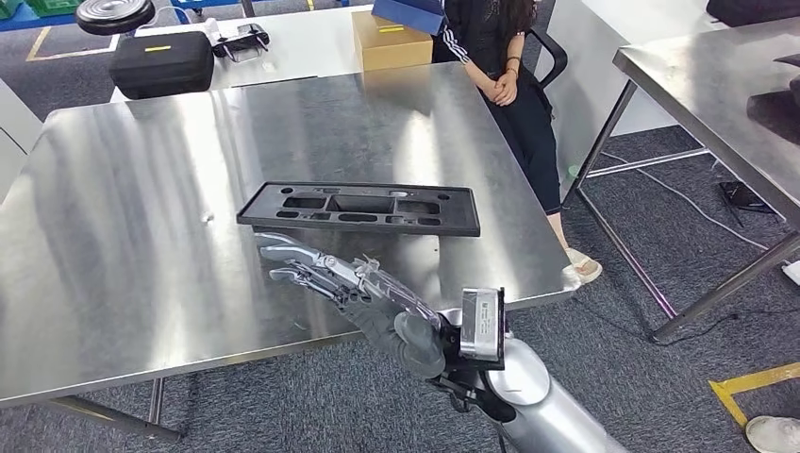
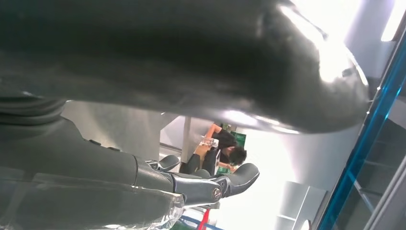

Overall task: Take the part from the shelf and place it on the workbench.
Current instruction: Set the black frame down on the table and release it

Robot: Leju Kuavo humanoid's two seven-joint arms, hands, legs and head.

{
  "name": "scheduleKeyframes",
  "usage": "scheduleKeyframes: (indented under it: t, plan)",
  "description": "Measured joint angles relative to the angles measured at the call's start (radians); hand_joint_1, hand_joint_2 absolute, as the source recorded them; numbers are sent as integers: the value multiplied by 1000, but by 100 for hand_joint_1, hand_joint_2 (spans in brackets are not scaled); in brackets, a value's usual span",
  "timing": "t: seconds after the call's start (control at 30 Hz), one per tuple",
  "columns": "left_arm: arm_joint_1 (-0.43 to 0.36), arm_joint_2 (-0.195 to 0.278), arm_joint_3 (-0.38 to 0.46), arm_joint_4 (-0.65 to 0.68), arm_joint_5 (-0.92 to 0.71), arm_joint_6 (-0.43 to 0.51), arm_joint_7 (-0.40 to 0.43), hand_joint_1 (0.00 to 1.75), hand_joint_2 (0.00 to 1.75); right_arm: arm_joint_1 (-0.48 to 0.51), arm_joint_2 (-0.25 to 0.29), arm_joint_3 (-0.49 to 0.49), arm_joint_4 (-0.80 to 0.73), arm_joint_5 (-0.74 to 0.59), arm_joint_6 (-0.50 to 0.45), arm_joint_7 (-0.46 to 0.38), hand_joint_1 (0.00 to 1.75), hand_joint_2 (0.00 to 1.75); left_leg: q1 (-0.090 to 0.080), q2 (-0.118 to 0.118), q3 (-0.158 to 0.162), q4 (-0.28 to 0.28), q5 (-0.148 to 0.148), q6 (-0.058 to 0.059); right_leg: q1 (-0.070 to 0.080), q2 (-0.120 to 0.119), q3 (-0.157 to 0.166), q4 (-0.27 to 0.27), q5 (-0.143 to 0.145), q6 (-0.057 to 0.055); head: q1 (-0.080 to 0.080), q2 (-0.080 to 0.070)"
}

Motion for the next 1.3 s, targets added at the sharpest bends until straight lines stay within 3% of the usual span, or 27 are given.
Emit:
scheduleKeyframes:
  t: [0.1, 0.13, 0.2, 0.27, 0.33, 0.37, 0.4, 0.47, 0.53, 0.57, 0.63, 0.67, 0.7, 0.77, 0.8, 0.83, 0.87, 0.9, 0.93, 1.0, 1.07, 1.17, 1.23, 1.3]
  plan:
    - [0, 0, 0, 0, 5, -2, -1, 0, 0, 1, 1, -1, 0, 0, 0, -1, 0, 0, -8, 2, -6, -16, 14, 12, -2, -4, -3, 0, 12, 20, 0, 0]
    - [1, -1, 0, 0, 6, -3, 0, 0, 0, 1, 1, -1, 0, 0, 0, -1, 0, 0, -7, 4, -13, -20, 24, 19, -2, -4, -12, 11, 1, 22, 1, 0]
    - [1, -1, 0, 0, 8, -3, 0, 0, 0, 2, 0, -2, 0, 1, 1, -1, 0, 0, -3, 9, -27, -25, 42, 31, -2, -3, -35, 57, -43, 17, 3, 0]
    - [1, 0, 0, 0, 9, -5, 0, 0, 0, 4, 0, -3, 0, 1, 3, -1, 0, 0, -4, 11, -45, -25, 56, 36, -3, -3, -66, 155, -110, 10, 6, 0]
    - [1, -1, 0, 0, 11, -7, 0, 0, 0, 8, -1, -3, 1, 1, 5, 0, 0, 0, -5, 13, -68, -24, 75, 34, -5, -3, -87, 264, -158, 15, 6, 0]
    - [1, -1, 0, 0, 13, -8, 0, 0, 0, 10, -1, -3, 1, 1, 5, 0, 0, 0, -5, 15, -79, -22, 84, 32, -7, -4, -77, 280, -160, 24, 6, 0]
    - [1, -1, 0, 0, 14, -8, 0, 0, 0, 12, -1, -3, 1, 1, 5, 0, 0, 0, -4, 15, -90, -22, 92, 30, -9, -4, -47, 255, -146, 34, 6, 0]
    - [1, -1, 0, 0, 17, -8, 0, 0, 0, 12, -1, -5, 1, 2, 6, 0, 0, 0, -4, 16, -104, -19, 105, 23, -12, -4, 56, 114, -118, 48, 6, 0]
    - [1, -1, 0, 0, 18, -11, 0, 0, 0, 11, 0, -7, 1, 6, 6, 1, 0, 0, -6, 16, -112, -17, 116, 11, -8, -4, 132, -1, -111, 43, 5, 0]
    - [1, -1, 0, 0, 18, -12, 0, 0, 0, 11, 0, -7, 2, 8, 6, 2, 0, 0, -8, 16, -115, -18, 123, 4, -5, -3, 141, -22, -114, 37, 4, 0]
    - [1, -1, 0, 0, 19, -15, 1, 0, 0, 10, 0, -7, 3, 11, 6, 3, 0, 0, -7, 15, -119, -19, 133, -8, -8, -3, 130, -26, -104, 21, 4, 0]
    - [1, -1, 0, 1, 19, -16, 1, 0, 0, 10, 1, -7, 3, 13, 6, 4, 0, 0, -5, 13, -125, -12, 123, -13, -12, -4, 124, -27, -97, 11, 3, 0]
    - [1, -1, 0, 1, 19, -17, 1, 0, 0, 9, 2, -7, 4, 14, 6, 4, 0, 0, -3, 10, -135, 9, 97, -17, -16, -6, 117, -29, -88, -2, 1, 0]
    - [2, -1, 0, 1, 19, -17, 3, 0, 0, 8, 4, -7, 5, 15, 6, 4, 0, 0, 0, 6, -171, 110, 4, -25, -19, -8, 99, -29, -68, -19, -3, 0]
    - [2, -1, 0, 1, 19, -17, 5, 0, 0, 8, 5, -6, 6, 16, 6, 4, 0, 0, 1, 5, -190, 177, -38, -29, -18, -9, 87, -29, -58, -22, -4, 0]
    - [2, -1, 0, 1, 19, -17, 8, 0, 0, 9, 5, -6, 8, 16, 6, 4, 0, 0, 1, 5, -202, 232, -61, -32, -17, -9, 75, -28, -49, -21, -5, 0]
    - [2, -1, 0, 1, 19, -18, 11, 0, 0, 10, 5, -5, 10, 17, 7, 4, 0, 0, 2, 5, -200, 261, -62, -35, -17, -10, 63, -27, -40, -19, -5, 0]
    - [2, 0, 0, 1, 19, -18, 12, 0, 0, 11, 5, -5, 12, 17, 7, 4, 0, 0, 4, 5, -180, 254, -43, -37, -17, -10, 53, -26, -33, -16, -5, 0]
    - [2, 1, 0, 1, 19, -19, 14, 0, 0, 12, 5, -4, 13, 17, 7, 4, 0, 0, 7, 5, -142, 209, -16, -38, -18, -10, 43, -24, -25, -11, -5, 0]
    - [0, 2, 0, 1, 19, -19, 14, 0, 0, 11, 5, -4, 15, 18, 9, 4, 0, 0, 10, 2, -43, 72, 14, -39, -17, -9, 27, -16, -14, 0, -5, 0]
    - [-2, 2, 0, 1, 19, -19, 14, 0, 0, 11, 5, -4, 15, 18, 11, 5, 0, 0, 7, -4, 5, -11, 11, -32, -12, -10, 17, -9, -3, 16, -5, 0]
    - [-2, 1, 0, 1, 19, -19, 14, 0, 0, 11, 5, -4, 16, 18, 14, 5, 0, 0, 0, -2, -10, -19, 25, -1, -12, -11, 5, -6, 5, 37, -4, 0]
    - [-2, 2, 0, 2, 19, -19, 14, 0, 0, 12, 3, -5, 17, 18, 14, 5, 0, 0, -1, 4, -32, -23, 46, 24, -13, -10, -22, 51, -49, 32, -2, 0]
    - [-3, 3, 0, 2, 19, -19, 14, 0, 0, 12, 1, -5, 17, 18, 15, 5, 0, 0, -4, 8, -57, -22, 67, 35, -13, -9, -61, 178, -136, 21, 0, 0]
